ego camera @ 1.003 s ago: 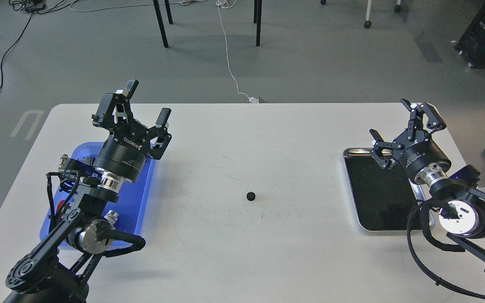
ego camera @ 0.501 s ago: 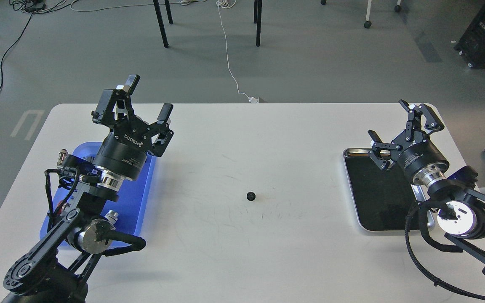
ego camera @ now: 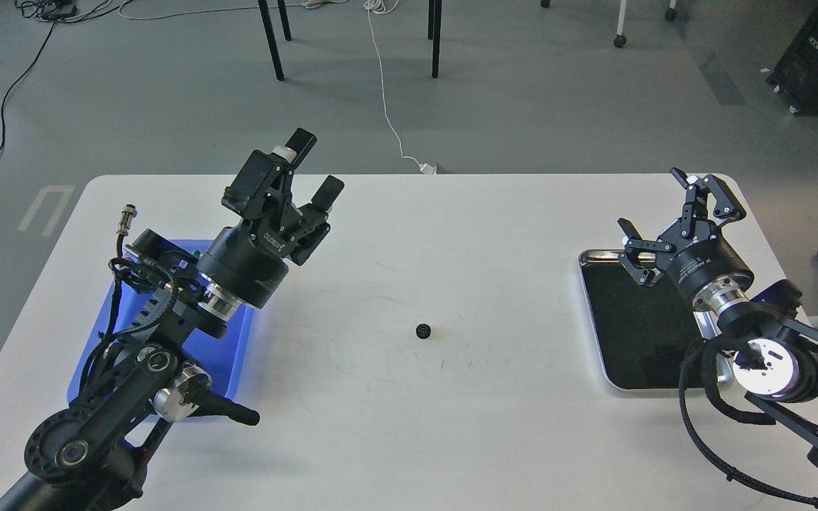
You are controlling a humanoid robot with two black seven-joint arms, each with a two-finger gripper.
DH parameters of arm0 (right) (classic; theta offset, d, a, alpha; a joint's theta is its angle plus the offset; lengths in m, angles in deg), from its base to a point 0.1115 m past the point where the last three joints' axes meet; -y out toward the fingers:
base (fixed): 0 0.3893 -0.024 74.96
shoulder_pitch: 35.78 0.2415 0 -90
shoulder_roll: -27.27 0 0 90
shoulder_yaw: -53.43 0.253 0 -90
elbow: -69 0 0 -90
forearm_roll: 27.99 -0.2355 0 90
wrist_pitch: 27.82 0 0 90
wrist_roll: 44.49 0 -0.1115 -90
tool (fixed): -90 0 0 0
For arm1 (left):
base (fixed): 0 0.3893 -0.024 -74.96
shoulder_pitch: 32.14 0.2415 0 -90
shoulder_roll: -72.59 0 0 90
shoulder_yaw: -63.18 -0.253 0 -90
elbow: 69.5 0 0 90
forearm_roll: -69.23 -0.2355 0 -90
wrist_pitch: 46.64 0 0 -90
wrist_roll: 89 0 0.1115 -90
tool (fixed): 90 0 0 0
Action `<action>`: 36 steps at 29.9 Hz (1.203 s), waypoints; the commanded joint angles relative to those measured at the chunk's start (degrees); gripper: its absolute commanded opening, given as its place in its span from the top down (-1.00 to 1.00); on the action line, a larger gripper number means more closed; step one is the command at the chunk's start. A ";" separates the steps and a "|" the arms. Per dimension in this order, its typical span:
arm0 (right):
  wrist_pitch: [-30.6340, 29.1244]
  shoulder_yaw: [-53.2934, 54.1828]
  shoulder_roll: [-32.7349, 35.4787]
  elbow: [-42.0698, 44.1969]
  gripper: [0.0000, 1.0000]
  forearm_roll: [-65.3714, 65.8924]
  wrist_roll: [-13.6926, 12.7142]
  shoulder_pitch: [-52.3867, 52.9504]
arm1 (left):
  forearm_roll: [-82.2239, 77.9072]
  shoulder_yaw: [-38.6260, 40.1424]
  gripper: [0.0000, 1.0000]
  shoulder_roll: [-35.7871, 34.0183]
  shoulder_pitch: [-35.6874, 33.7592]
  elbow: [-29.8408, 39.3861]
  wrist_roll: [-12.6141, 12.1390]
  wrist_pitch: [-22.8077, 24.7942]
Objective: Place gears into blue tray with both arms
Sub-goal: 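Reach the left gripper to the table center and grasp the second gear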
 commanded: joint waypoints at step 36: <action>0.35 -0.51 0.08 -0.09 -0.95 0.18 0.00 -0.56 | -58.02 -40.49 -0.73 2.29 -30.10 -31.78 3.42 -4.15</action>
